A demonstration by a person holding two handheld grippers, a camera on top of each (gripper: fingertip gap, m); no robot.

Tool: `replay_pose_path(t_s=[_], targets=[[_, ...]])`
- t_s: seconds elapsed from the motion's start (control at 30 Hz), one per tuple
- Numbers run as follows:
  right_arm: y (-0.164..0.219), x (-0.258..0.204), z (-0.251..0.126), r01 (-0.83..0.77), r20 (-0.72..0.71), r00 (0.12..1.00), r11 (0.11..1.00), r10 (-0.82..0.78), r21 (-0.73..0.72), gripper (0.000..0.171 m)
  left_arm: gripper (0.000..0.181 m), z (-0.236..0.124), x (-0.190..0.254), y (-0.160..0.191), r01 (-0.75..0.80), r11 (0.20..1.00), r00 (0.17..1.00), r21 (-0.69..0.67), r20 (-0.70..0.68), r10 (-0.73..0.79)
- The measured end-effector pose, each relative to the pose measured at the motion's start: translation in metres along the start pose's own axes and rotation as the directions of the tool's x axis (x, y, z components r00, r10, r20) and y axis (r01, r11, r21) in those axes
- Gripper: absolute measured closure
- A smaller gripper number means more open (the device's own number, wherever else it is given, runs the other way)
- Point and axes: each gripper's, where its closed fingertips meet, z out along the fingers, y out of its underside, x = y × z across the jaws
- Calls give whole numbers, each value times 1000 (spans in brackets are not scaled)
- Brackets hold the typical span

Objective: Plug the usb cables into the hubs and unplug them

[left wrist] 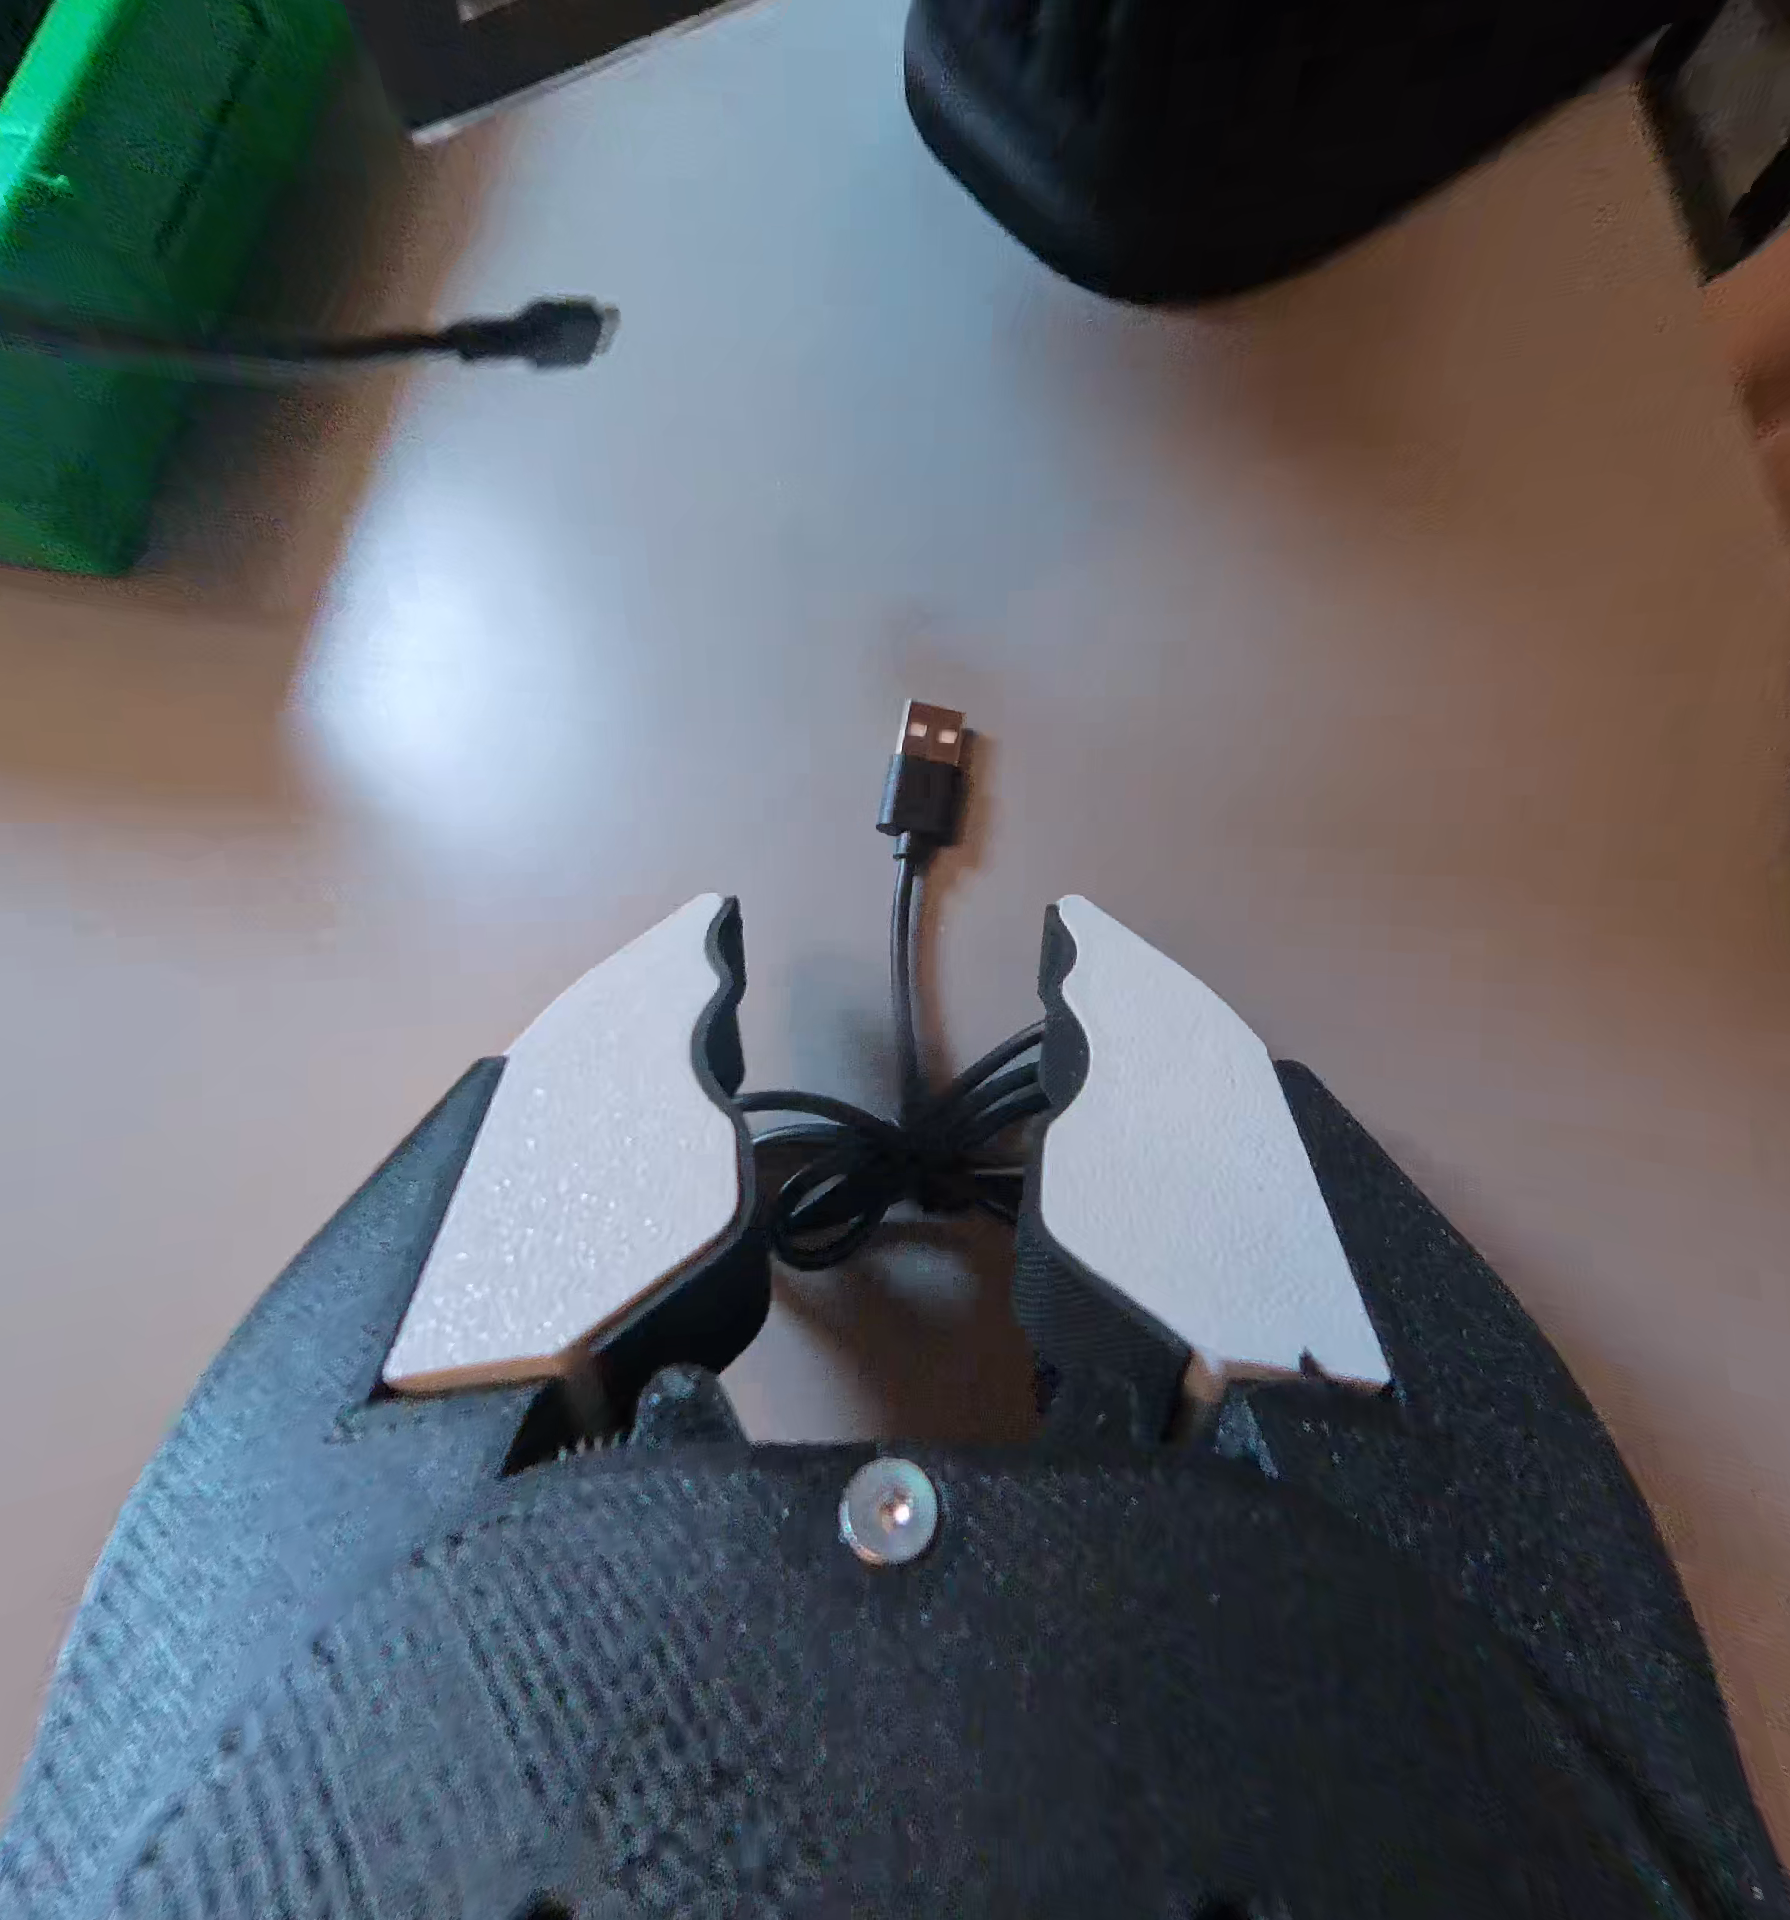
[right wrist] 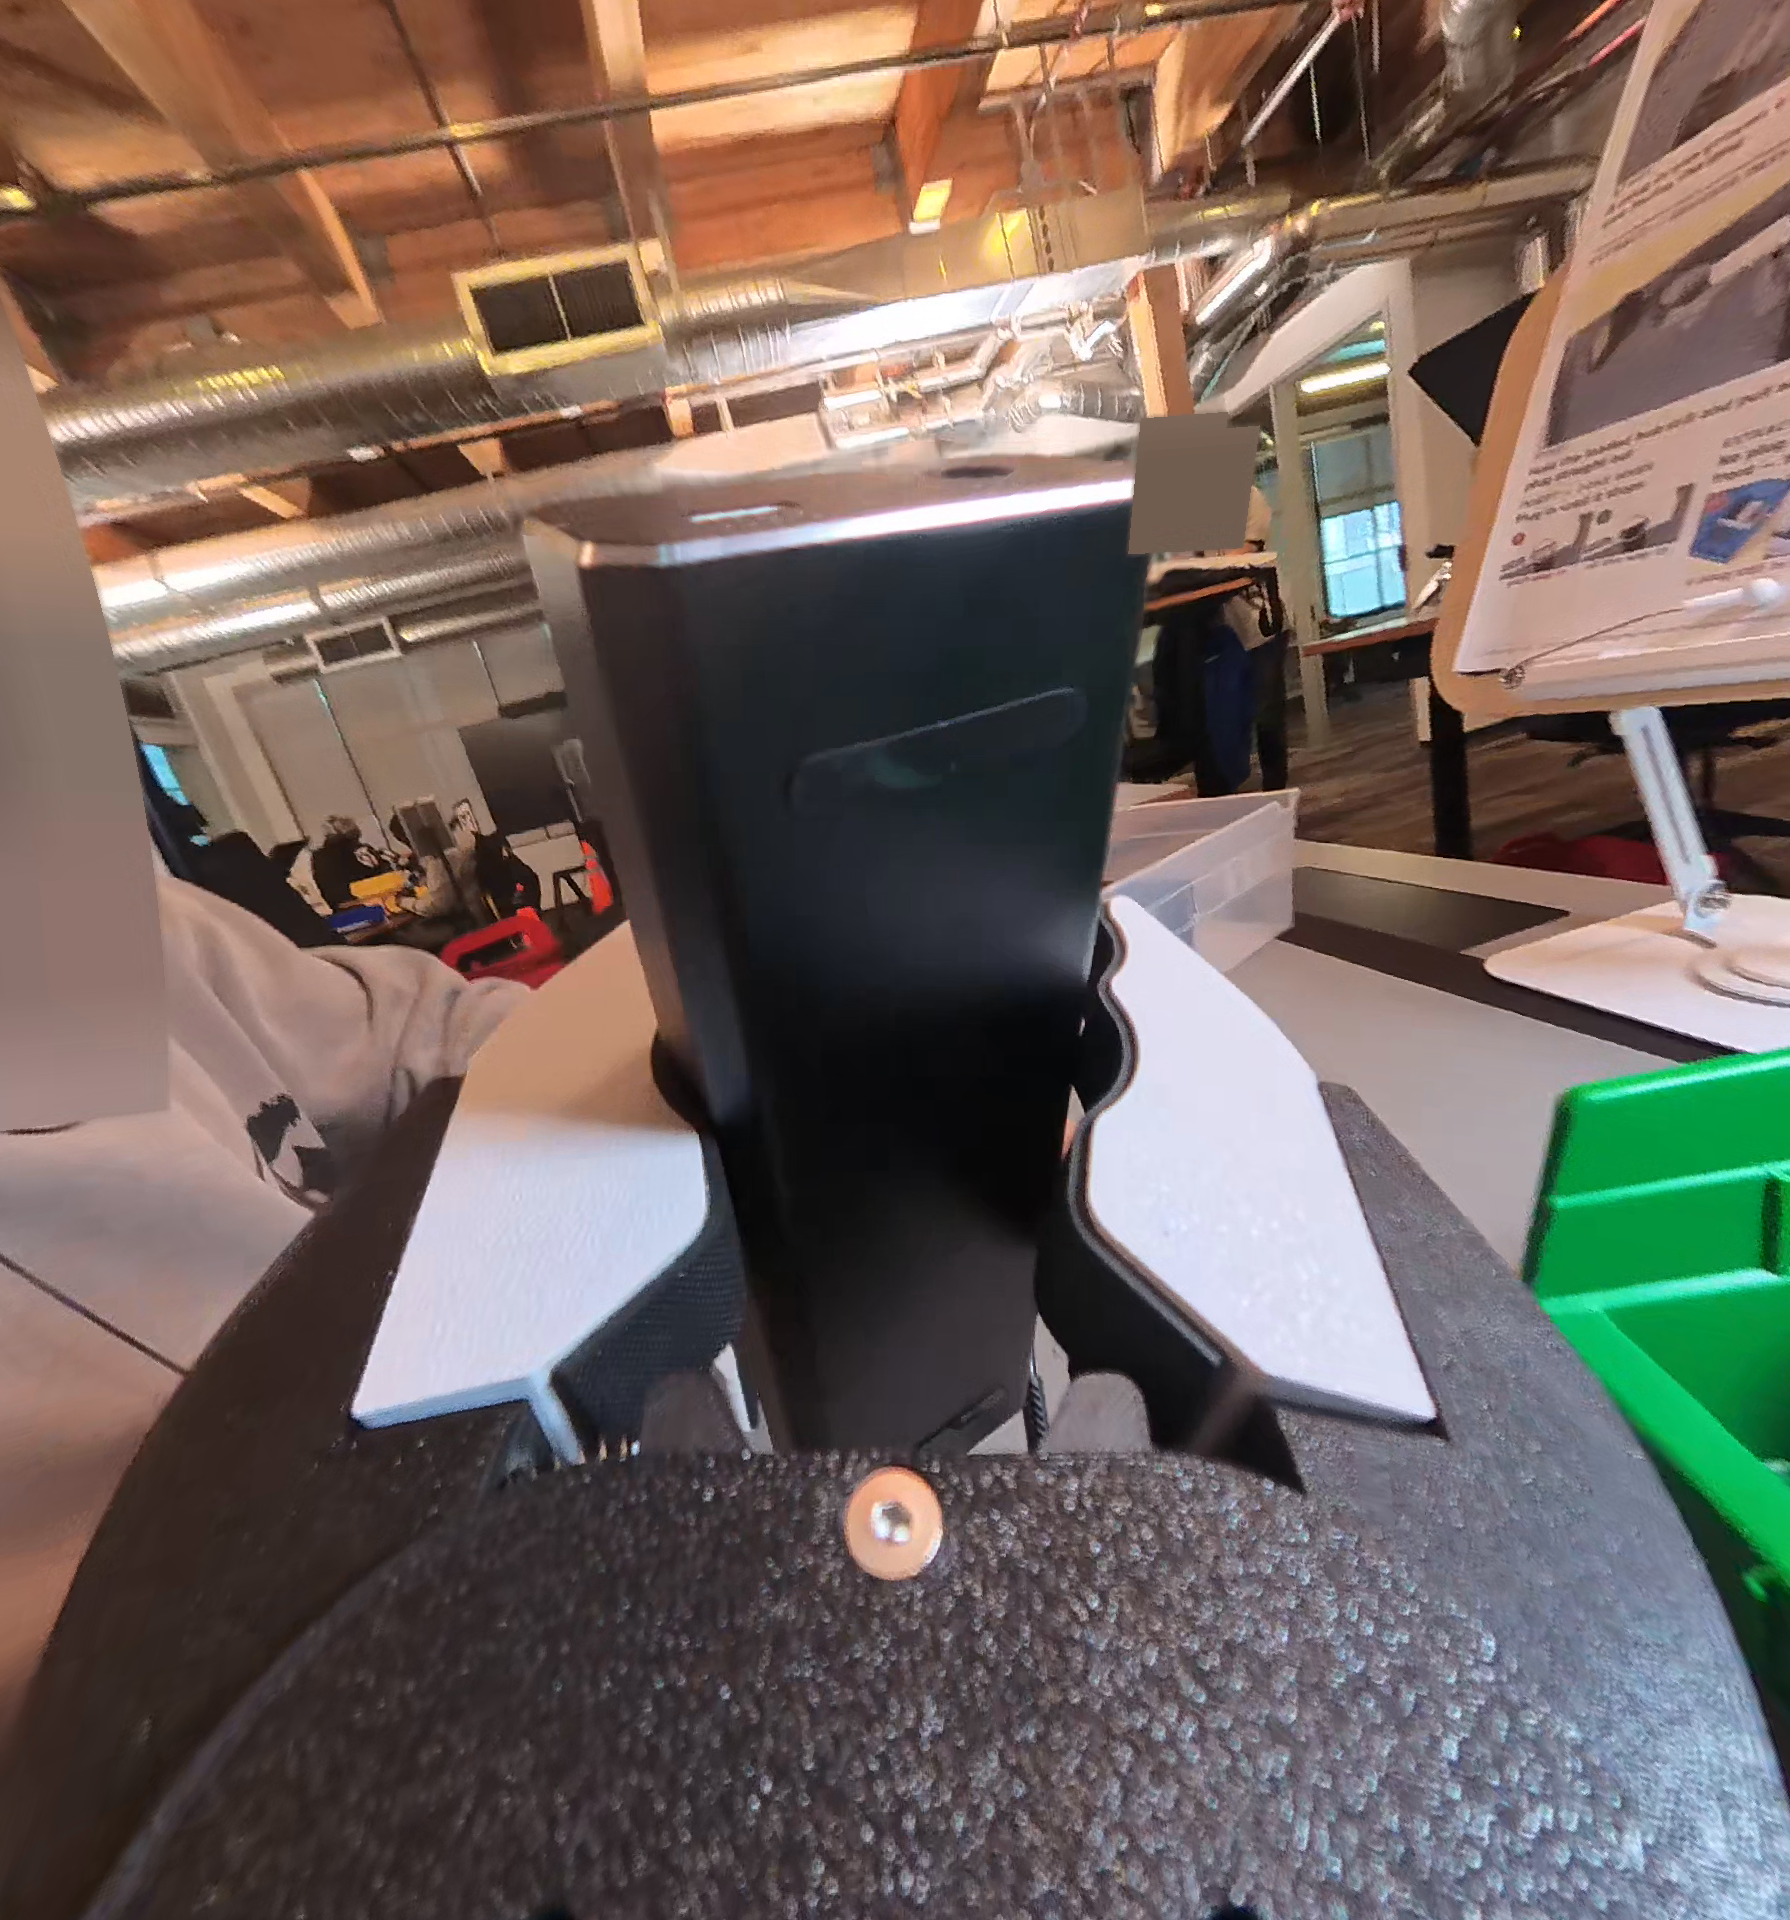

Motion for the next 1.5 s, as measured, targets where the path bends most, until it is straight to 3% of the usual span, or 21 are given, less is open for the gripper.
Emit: replay_pose_path(t_s=[0.2,0.37,0.5,0.57,0.67,0.77,0.87,0.97,1.2,1.33,1.5], targets=[[-1,6,-2,-2,-27,1000,1000,2,-1,101,136,18,-3,-10,-114,986,993,-120,-25,112],[-6,11,-8,-16,-55,998,1000,17,24,101,144,10,-11,-33,-208,968,977,-142,17,213],[-10,17,-11,-25,-64,998,999,27,41,101,140,37,-5,-25,-219,949,975,-227,-77,206],[-11,17,-15,-23,-69,997,999,26,44,101,166,43,1,-25,-178,965,979,-193,-135,153],[-12,14,-19,-17,-57,998,999,19,45,101,166,35,-5,-19,-155,975,984,-159,-109,138],[-14,7,-18,-46,10,999,997,45,58,101,166,13,4,-36,13,999,984,46,-178,-5],[-13,-1,-16,-83,75,994,994,77,73,101,166,-21,9,-65,142,951,963,276,-259,-69],[-12,-7,-13,-105,114,989,991,96,77,101,166,-46,12,-82,177,895,956,410,-289,-57],[-6,-15,-9,-107,143,985,993,98,58,101,166,-66,8,-89,185,876,958,444,-279,-61],[-4,-15,-9,-120,157,981,992,111,50,101,166,-84,0,-76,164,909,962,384,-268,-60],[5,-15,-5,-79,139,987,997,78,1,101,166,-134,-40,-70,200,875,979,441,-128,-159]])
